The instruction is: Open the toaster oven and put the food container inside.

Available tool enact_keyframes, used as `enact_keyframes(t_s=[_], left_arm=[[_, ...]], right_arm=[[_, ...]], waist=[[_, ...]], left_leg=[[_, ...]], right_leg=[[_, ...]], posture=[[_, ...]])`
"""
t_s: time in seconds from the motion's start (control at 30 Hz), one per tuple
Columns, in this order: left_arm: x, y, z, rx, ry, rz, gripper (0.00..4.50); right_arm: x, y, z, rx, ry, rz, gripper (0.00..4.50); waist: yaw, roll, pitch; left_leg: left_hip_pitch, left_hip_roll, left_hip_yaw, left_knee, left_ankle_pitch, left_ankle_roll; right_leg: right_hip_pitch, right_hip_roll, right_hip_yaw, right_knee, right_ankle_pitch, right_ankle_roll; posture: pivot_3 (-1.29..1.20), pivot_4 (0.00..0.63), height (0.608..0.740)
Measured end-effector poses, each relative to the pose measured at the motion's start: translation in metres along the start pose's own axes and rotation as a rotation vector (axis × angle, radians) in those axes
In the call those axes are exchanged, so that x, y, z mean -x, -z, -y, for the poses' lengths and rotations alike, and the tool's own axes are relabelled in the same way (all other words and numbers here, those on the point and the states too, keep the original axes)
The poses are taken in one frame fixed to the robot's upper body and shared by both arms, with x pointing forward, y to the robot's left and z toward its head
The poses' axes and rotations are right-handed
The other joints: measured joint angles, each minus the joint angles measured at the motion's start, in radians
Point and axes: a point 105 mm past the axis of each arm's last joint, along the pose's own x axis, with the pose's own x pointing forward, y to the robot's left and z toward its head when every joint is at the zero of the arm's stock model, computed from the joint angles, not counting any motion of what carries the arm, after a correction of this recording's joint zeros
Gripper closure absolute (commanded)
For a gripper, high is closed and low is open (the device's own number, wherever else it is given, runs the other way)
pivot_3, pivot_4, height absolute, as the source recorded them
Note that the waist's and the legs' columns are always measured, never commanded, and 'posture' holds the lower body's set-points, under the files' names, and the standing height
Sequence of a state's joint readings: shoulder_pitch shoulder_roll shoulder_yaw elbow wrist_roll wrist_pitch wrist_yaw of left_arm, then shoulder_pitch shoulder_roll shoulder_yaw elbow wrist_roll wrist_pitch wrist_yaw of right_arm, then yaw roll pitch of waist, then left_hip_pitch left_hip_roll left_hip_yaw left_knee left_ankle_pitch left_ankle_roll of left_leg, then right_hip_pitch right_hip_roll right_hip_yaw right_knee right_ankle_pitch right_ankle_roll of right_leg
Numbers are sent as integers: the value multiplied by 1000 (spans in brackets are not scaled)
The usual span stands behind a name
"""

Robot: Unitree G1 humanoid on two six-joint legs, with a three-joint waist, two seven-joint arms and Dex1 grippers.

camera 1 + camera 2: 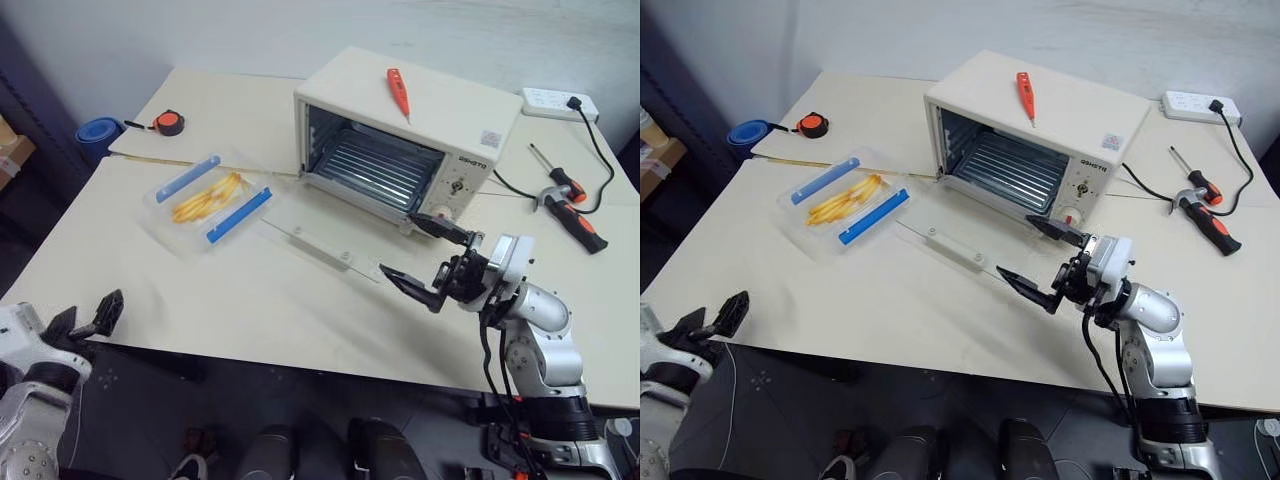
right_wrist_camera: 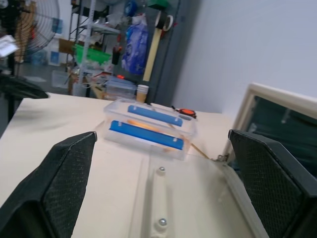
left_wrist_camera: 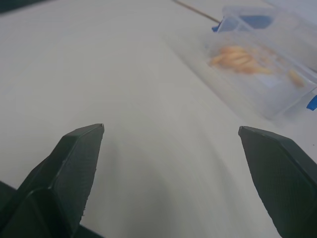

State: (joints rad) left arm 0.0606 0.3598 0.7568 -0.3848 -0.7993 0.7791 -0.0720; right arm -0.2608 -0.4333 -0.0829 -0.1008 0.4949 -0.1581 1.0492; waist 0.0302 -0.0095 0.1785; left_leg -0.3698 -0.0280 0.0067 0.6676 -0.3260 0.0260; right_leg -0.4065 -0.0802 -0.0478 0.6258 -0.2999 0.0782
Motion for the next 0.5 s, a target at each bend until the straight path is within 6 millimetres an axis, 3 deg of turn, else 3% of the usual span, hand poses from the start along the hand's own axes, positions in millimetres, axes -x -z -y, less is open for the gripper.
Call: enact_keyframes(t_s=[0.1,0.2,0.37,0.5], left_arm=[[-33,-36,35,31,45,72,20],[-50,-61,46,48,-5,85,20],[-64,-49,38,87,-124,-44,20],[-83,-43,43,61,-146,-145,20]], right_arm=[[-1,1,-1,1,-9,-5,0],[0,2,-2,-1,-11,-15,0],[0,0,-2,7,-4,-21,0],[-3,-5,-2,20,9,-18,0]], waist=[[-6,-2,-1],[-29,-2,-2],[-37,-2,-2],[-24,-3,-2]], left_leg=[[0,0,0,0,0,-2],[0,1,2,-2,1,-4],[-1,1,2,-2,1,-4],[0,0,1,1,2,-5]], right_leg=[[-1,1,-1,1,0,0],[-2,3,0,4,0,0],[-4,4,0,3,0,0],[-2,2,0,2,0,0]], posture=[[0,150,740],[0,150,740],[0,150,740],[0,150,740]])
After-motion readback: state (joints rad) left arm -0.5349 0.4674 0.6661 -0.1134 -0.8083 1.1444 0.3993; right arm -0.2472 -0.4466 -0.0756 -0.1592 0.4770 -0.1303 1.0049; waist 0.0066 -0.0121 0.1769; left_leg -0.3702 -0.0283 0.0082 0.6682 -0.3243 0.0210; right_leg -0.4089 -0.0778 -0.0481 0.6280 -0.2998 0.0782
